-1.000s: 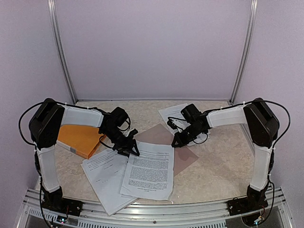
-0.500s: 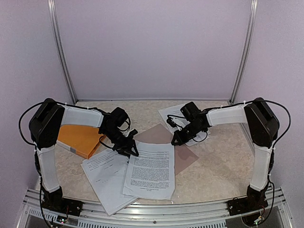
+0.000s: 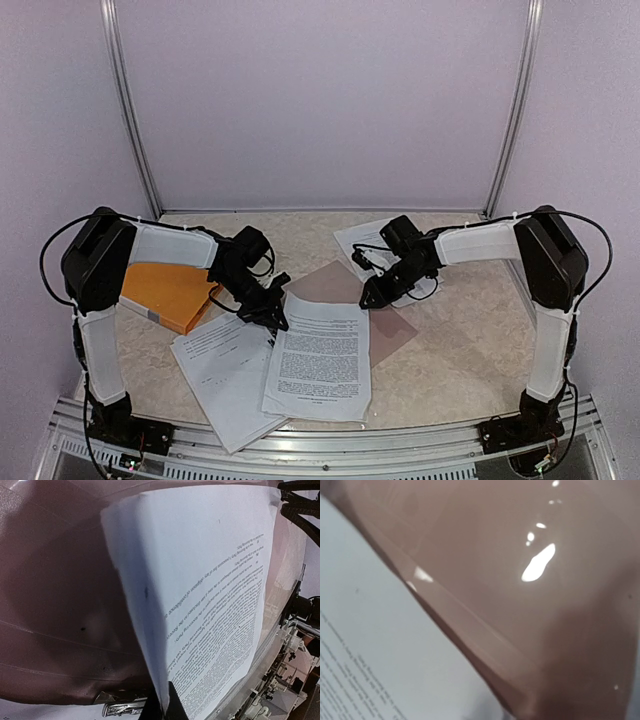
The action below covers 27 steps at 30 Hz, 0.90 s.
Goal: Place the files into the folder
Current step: Pick up the file from the folder with some files.
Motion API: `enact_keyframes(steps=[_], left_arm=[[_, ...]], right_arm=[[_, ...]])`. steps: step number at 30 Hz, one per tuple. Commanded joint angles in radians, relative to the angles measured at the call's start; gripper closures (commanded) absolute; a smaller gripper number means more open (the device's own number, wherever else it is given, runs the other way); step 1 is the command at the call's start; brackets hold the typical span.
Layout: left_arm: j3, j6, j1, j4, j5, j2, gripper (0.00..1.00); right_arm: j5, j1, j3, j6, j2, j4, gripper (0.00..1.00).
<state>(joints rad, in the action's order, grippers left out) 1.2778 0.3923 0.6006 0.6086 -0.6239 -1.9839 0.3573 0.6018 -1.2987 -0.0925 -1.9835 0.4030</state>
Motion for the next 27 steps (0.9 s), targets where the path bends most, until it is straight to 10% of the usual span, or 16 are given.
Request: enact_keyframes(steps=[1, 27], left_arm=[[-0.003, -0.005, -0.010, 0.001, -0.015, -0.015, 1.00], [-0.192, 0.128, 0.011, 0.055, 0.121, 0.287, 1.00]], right_arm=[[-0.034, 0.009, -0.019, 0.003, 0.029, 0.034, 0.64], [-0.227, 0.009, -0.317, 0.081, -0.111, 0.097, 0.35]])
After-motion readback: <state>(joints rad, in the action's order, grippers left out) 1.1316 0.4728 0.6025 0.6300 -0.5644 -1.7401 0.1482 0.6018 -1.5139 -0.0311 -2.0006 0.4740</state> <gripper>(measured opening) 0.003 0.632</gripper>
